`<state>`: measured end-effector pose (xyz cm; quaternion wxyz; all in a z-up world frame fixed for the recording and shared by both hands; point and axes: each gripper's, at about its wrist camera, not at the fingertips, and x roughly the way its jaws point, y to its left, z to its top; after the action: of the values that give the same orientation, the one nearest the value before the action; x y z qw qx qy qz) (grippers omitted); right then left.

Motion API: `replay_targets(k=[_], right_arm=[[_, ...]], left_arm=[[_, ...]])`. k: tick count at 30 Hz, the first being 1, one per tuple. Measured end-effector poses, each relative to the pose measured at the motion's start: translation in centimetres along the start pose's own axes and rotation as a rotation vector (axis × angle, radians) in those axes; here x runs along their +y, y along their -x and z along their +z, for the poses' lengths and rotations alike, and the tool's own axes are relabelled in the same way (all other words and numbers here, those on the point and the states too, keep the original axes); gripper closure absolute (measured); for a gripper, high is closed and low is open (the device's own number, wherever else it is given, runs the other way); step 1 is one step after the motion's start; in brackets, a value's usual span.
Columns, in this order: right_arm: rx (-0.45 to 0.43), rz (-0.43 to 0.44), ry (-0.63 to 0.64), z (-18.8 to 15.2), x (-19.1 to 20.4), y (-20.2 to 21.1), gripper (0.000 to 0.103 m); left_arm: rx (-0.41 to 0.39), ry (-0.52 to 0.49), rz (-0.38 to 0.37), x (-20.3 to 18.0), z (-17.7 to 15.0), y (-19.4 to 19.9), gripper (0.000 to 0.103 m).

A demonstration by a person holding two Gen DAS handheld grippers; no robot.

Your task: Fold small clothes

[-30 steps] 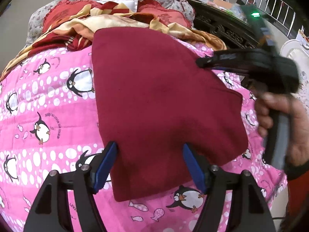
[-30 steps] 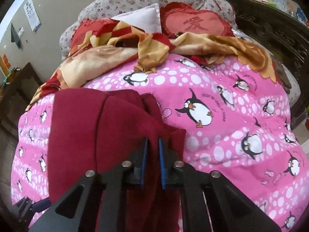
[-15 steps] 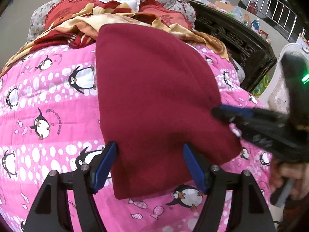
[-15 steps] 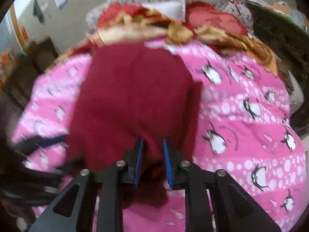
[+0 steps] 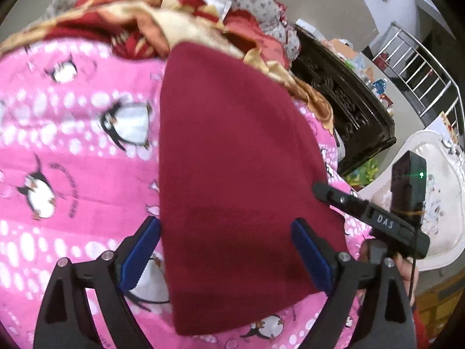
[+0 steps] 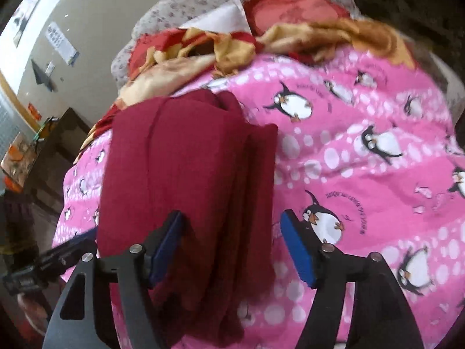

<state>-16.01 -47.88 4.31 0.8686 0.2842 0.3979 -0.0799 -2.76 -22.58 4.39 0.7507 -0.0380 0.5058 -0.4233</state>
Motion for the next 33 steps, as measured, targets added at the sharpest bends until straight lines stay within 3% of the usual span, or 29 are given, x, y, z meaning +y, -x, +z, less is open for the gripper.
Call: replay_targets(k=[6, 7, 8, 9, 12, 14, 15, 20, 25, 27, 29, 31, 33], right_arm=[[0.03, 0.13, -0.068, 0.5, -0.7, -2.2, 0.012], [0.035, 0.144, -0.08, 0.5, -0.8, -2.3, 0.016], [0.039, 0.163, -0.081, 0.5, -0.7, -2.2, 0.029], [0.033, 0.167, -0.069, 0.5, -0.2, -1.9, 0.036], [0.015, 0.131, -0.008, 0.5, 1.4, -0.6, 0.05], [-0.004, 0.145, 0.022, 0.5, 2.8, 0.8, 0.054], [-0.01, 0.157, 0.032, 0.4, 3.2, 1.4, 0.054], [0.008, 0.236, 0.067, -1.0, 6.4, 4.4, 0.055], [0.051, 0.313, 0.076, -3.9, 7.5, 5.3, 0.053], [0.108, 0.267, 0.079, -5.4, 7.4, 3.8, 0.048], [0.173, 0.115, 0.09, -6.9, 7.0, 2.1, 0.044], [0.141, 0.03, 0.137, -7.7, 7.3, 2.9, 0.044], [0.102, 0.038, 0.176, -8.1, 8.5, 5.2, 0.044]], left_arm=[[0.042, 0.016, -0.016, 0.6, 0.5, -2.9, 0.007], [0.042, 0.026, -0.022, 0.6, 0.6, -3.1, 0.009], [0.037, 0.033, -0.02, 0.6, 0.6, -3.1, 0.013], [0.036, 0.038, -0.016, 0.6, 0.7, -3.0, 0.014], [0.027, 0.049, -0.023, 0.7, 0.7, -2.1, 0.031], [0.023, 0.049, -0.048, 0.8, 0.7, -0.7, 0.047], [0.022, 0.048, -0.06, 0.8, 0.6, 0.2, 0.048], [0.022, 0.036, -0.039, 0.0, -0.6, 5.6, 0.049], [0.008, 0.031, 0.003, 0.1, -4.0, 10.2, 0.048], [0.023, 0.022, 0.049, 0.5, -5.4, 10.0, 0.047], [0.062, 0.008, 0.122, 1.4, -7.0, 8.8, 0.044], [0.07, -0.013, 0.224, 2.0, -8.3, 7.8, 0.038], [0.037, -0.014, 0.234, 1.9, -8.8, 8.2, 0.034]])
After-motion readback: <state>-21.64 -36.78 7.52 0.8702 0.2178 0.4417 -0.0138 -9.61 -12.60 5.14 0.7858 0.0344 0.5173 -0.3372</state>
